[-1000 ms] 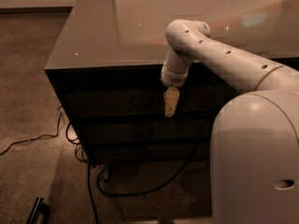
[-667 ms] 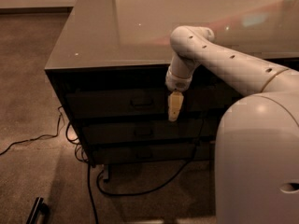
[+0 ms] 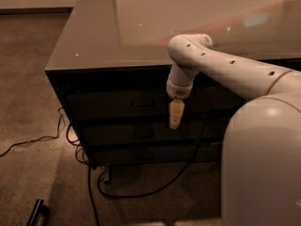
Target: Open top drawer
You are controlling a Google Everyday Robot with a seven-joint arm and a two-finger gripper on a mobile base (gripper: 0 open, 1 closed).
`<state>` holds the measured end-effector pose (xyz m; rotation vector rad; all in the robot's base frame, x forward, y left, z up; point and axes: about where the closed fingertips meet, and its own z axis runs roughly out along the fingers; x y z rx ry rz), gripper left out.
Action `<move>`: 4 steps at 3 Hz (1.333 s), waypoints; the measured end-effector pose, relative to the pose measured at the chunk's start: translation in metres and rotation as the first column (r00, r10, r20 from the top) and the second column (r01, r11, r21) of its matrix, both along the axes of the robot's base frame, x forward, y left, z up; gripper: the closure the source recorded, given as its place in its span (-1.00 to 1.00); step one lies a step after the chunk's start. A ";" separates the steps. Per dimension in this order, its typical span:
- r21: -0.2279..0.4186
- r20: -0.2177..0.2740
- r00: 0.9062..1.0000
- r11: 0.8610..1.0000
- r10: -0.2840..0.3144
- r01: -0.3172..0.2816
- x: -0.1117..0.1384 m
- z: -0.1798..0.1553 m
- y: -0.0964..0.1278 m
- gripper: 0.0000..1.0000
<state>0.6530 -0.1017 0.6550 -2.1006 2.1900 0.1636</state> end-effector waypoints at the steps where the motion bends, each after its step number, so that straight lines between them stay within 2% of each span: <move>1: -0.002 0.003 1.000 1.000 0.018 -0.018 -0.001 0.000 0.005 -1.00; 3: 0.020 0.014 0.999 0.999 0.038 -0.038 0.006 -0.002 0.018 -1.00; 4: 0.031 0.011 0.998 0.997 0.066 -0.066 0.013 -0.011 0.033 -1.00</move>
Offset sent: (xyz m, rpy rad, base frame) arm 0.0135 0.0412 -0.0075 0.0724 -0.0473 0.0603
